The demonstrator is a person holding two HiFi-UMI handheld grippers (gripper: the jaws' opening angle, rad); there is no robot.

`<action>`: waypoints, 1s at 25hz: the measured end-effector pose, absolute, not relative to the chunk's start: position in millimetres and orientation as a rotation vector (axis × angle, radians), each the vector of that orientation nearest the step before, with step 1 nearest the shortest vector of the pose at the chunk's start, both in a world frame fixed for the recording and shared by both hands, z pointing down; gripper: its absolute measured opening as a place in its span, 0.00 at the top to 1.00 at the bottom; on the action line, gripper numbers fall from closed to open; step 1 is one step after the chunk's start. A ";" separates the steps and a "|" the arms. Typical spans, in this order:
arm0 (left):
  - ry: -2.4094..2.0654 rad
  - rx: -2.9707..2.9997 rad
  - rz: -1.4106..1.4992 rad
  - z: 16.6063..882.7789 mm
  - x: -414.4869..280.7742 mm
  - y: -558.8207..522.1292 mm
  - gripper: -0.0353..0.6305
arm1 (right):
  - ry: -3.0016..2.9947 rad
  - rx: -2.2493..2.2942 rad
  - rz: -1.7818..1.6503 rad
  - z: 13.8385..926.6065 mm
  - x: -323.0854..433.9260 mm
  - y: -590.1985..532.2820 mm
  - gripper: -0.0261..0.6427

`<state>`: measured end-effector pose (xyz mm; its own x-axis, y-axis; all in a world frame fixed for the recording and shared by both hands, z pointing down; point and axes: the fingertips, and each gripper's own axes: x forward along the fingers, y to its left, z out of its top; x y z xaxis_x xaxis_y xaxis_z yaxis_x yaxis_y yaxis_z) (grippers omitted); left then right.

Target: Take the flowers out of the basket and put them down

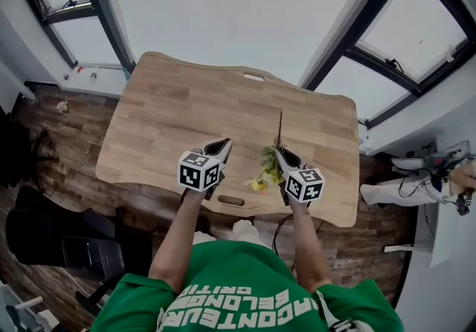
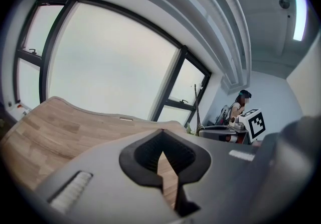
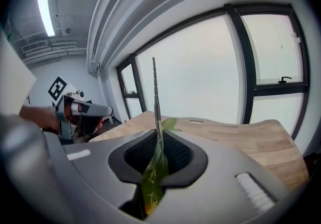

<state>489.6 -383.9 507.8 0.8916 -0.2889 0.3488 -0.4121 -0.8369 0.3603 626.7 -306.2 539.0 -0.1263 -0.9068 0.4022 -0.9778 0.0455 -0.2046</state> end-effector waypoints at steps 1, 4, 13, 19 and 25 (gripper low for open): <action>-0.521 2.625 0.398 507.3 493.9 -387.8 0.92 | -2.158 1.946 0.648 539.7 630.9 -312.3 0.89; -0.549 2.621 0.409 506.8 504.6 -397.3 0.92 | -2.187 1.907 0.660 543.2 642.9 -328.7 0.89; -0.646 2.570 0.457 521.7 513.2 -413.2 0.92 | -2.250 1.809 0.716 561.7 664.2 -358.7 0.88; -0.697 2.540 0.480 529.1 510.8 -419.5 0.92 | -2.274 1.741 0.759 574.9 663.4 -375.3 0.88; -0.760 2.503 0.489 535.8 505.1 -427.7 0.92 | -2.294 1.662 0.814 591.7 657.0 -398.0 0.88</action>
